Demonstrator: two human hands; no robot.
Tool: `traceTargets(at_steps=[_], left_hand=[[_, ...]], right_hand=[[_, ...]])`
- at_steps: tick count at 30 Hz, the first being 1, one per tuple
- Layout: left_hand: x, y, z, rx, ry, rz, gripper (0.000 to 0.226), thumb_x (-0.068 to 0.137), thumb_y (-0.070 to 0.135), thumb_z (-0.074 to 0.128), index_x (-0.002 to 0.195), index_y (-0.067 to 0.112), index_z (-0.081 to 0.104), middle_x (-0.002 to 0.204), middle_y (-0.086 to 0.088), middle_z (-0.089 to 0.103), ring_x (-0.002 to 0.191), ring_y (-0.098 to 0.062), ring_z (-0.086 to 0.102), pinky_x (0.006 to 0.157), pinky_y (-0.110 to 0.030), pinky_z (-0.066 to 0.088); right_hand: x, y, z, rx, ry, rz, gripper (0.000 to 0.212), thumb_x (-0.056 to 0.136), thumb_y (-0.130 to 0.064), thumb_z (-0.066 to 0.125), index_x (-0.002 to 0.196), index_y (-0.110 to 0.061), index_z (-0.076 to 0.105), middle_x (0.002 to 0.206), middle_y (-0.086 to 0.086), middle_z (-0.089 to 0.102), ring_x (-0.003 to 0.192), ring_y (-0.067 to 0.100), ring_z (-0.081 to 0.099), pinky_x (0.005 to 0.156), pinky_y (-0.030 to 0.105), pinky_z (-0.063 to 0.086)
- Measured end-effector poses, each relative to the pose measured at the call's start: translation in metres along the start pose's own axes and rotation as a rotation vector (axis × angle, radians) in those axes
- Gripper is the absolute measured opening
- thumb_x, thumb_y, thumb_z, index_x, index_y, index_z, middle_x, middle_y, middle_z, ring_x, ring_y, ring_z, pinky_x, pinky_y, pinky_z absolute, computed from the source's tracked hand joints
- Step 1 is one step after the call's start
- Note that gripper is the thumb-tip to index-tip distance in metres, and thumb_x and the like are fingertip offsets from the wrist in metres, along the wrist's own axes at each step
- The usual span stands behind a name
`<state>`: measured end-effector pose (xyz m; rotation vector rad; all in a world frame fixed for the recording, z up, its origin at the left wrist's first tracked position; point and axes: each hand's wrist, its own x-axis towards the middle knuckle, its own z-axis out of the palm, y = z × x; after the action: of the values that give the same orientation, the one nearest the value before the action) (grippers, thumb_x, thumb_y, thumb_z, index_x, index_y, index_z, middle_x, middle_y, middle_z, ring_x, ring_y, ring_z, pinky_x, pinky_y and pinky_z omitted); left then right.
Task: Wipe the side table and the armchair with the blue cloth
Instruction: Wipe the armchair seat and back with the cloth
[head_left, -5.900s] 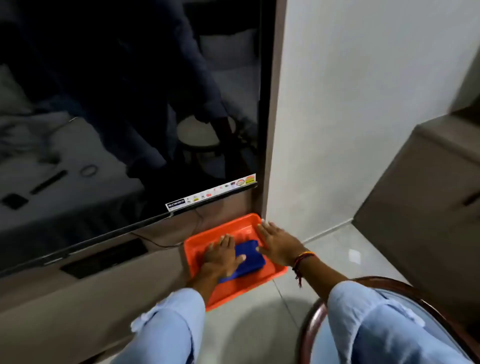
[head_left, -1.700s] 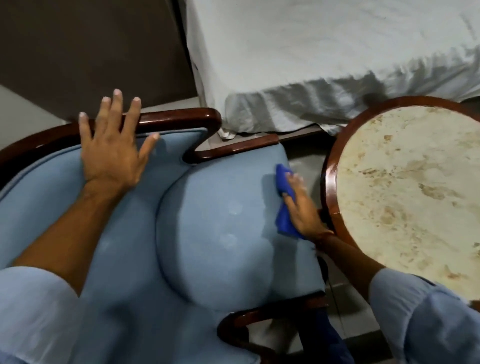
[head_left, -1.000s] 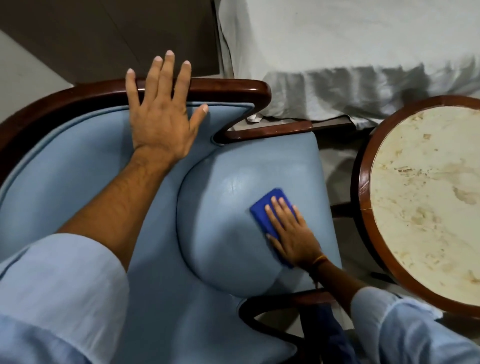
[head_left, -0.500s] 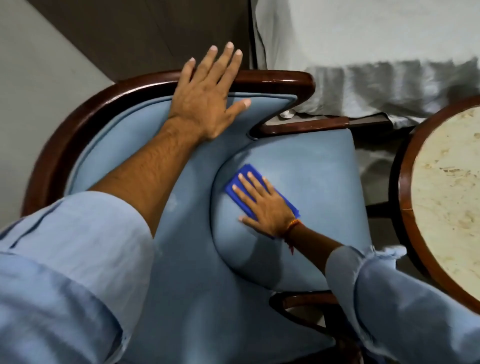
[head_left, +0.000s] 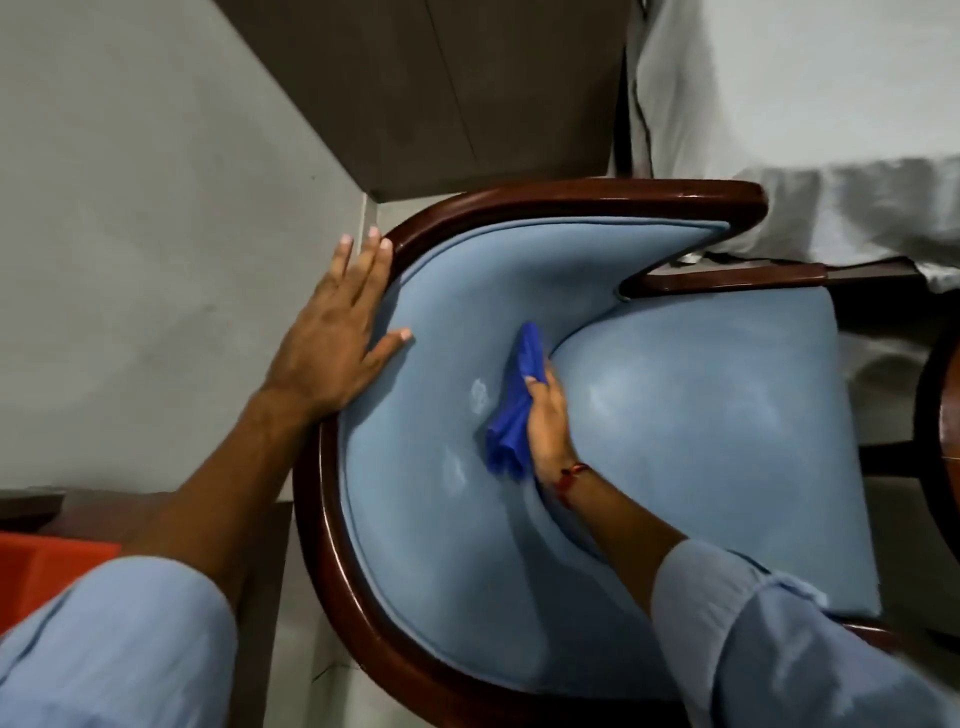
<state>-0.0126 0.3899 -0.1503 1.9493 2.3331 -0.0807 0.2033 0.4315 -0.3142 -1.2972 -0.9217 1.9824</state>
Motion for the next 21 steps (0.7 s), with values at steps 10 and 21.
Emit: traceTargets(at_steps=[10, 21], left_hand=[[0.002, 0.01, -0.008, -0.086, 0.006, -0.059, 0.077, 0.103, 0.042, 0.047, 0.163, 0.011, 0.009, 0.172, -0.005, 0.006, 0.159, -0.031, 0.0, 0.128, -0.038, 0.01], [0.001, 0.013, -0.006, -0.116, 0.017, -0.08, 0.075, 0.104, 0.04, 0.045, 0.164, 0.013, 0.008, 0.173, -0.003, 0.004, 0.159, -0.03, -0.002, 0.128, -0.038, 0.011]], right_hand=[[-0.092, 0.046, -0.015, -0.881, -0.797, -0.228, 0.067, 0.103, -0.044, 0.036, 0.152, -0.044, -0.01, 0.162, -0.026, -0.025, 0.154, 0.004, -0.027, 0.132, 0.046, -0.008], [-0.073, 0.051, 0.002, -0.852, -0.626, -0.177, 0.067, 0.112, -0.031, 0.036, 0.153, -0.043, -0.015, 0.156, -0.033, -0.027, 0.153, 0.003, -0.026, 0.131, 0.051, -0.009]])
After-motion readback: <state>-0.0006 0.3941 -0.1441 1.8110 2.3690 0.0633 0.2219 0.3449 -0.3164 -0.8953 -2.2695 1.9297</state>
